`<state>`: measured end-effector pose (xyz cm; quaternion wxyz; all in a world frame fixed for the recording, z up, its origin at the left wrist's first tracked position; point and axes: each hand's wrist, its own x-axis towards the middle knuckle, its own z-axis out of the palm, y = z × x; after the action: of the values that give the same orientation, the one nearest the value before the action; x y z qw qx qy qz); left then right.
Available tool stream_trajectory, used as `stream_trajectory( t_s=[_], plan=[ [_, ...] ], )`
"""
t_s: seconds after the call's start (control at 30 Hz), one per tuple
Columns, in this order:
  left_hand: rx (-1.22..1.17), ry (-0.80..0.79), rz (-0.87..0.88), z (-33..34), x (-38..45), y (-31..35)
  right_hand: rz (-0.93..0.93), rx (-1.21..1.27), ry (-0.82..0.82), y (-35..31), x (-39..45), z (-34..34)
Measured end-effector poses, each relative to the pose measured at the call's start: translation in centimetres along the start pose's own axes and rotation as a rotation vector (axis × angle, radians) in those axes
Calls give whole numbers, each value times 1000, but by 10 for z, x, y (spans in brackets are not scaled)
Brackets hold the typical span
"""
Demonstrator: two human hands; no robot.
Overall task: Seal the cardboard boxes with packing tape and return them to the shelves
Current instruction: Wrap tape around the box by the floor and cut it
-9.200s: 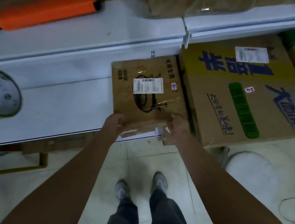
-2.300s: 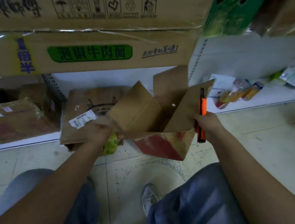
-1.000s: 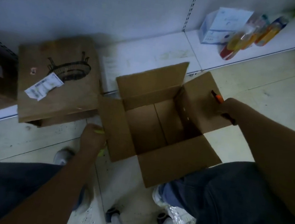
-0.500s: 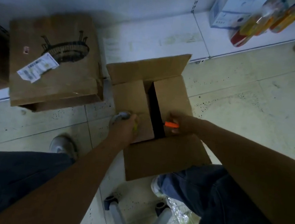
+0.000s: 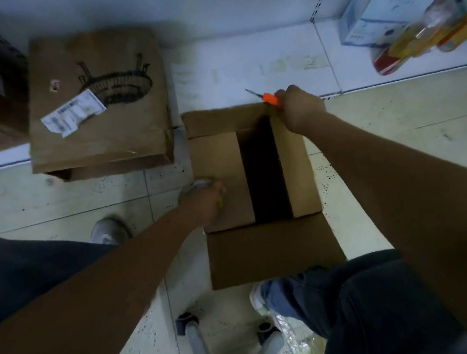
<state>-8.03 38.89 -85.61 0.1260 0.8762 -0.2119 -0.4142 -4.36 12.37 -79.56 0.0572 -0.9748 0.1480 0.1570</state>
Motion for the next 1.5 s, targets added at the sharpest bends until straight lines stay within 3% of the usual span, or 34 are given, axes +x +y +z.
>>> stream_trajectory(
  t_s=[0.23, 0.37, 0.47, 0.57, 0.63, 0.73, 0.83, 0.93, 1.07, 1.13, 1.2, 1.27, 1.43, 1.5],
  plan=[
    [-508, 223, 53, -25, 2, -35, 49, 178, 92, -2, -39, 41],
    [-542, 295, 71, -36, -9, -25, 124, 190, 202, -14, -34, 74],
    [-487, 612, 196, -51, -17, -11, 105, 136, 242, -7, -33, 88],
    [-494, 1011, 142, -85, -14, 11, -2, 71, 257, 3, -48, 83],
    [-419, 1127, 76, -110, -13, 24, -80, -3, 170, 16, -65, 82],
    [-252, 967, 98, -112, -8, 25, -132, -150, -58, 25, -92, 91],
    [-71, 553, 261, -69, 5, 11, -40, -52, -322, 21, -101, 110],
    [101, 283, 253, -23, 13, -13, -61, 31, -392, 26, -105, 119],
    [57, 282, 177, -7, 11, -27, -114, 77, -491, 27, -129, 91],
    [32, 249, 177, -11, 12, -27, -307, -24, -559, 12, -149, 78],
    [10, 225, 168, -13, 12, -25, -512, -191, -515, -9, -176, 87],
    [1, 218, 177, -12, 10, -24, -548, -288, -556, -20, -201, 101],
    [-3, 200, 167, -13, 17, -34, -680, -348, -434, -16, -214, 96],
    [12, 204, 150, -19, 18, -37, -602, -318, -355, -8, -207, 78]
  ],
)
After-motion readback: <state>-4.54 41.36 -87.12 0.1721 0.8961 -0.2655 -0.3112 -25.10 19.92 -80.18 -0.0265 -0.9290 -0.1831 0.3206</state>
